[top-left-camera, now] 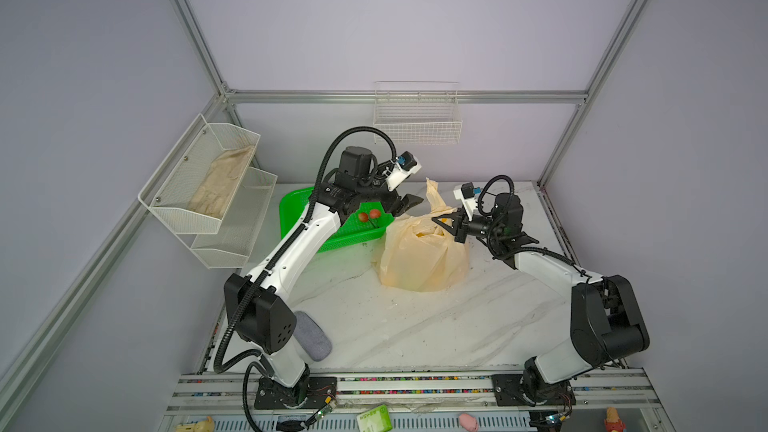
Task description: Place the fake fruits into the plastic bag and tie a complex knot
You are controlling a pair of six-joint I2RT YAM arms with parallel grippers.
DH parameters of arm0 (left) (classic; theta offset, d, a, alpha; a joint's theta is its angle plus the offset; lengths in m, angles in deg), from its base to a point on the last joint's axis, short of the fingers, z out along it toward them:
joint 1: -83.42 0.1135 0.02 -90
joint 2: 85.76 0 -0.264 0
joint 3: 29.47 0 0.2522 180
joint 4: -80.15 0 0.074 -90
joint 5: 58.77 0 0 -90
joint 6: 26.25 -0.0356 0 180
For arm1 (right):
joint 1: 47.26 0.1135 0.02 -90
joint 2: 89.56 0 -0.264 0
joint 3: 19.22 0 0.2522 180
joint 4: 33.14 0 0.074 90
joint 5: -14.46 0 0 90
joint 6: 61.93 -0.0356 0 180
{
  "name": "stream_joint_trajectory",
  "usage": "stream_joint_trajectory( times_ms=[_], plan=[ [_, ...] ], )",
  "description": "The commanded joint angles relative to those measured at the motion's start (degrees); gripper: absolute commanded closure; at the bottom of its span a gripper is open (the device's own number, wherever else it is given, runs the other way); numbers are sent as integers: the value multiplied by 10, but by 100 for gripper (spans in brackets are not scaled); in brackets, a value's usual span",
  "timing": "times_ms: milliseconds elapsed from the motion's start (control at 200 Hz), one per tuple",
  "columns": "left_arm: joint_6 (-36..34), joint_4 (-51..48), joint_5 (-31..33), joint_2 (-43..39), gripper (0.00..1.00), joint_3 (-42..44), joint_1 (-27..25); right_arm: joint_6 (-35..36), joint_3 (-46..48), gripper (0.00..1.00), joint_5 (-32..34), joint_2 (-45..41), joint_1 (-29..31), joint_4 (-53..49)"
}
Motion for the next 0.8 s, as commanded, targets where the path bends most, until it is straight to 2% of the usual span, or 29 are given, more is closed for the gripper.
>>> stream_joint_trajectory(
  times_ms=[0,70,185,470,705,760,795],
  plan=[
    [161,95,-114,17,13,-11,-4,9,11,100,-14,-13,0,18],
    [200,106,-116,36,12,-36,-6,6,11,100,-15,-14,3,22],
    [214,103,-99,61,16,-66,-10,6,11,100,-14,-15,4,20],
    [229,99,-115,92,36,-96,-25,1,11,100,-4,-13,8,21],
    [252,112,-118,108,35,-111,-25,7,10,100,2,-12,10,13],
    [253,112,-119,108,38,-111,-25,9,10,100,5,-11,10,11],
    [253,113,-120,107,44,-110,-25,9,10,100,6,-10,9,9]
  ],
)
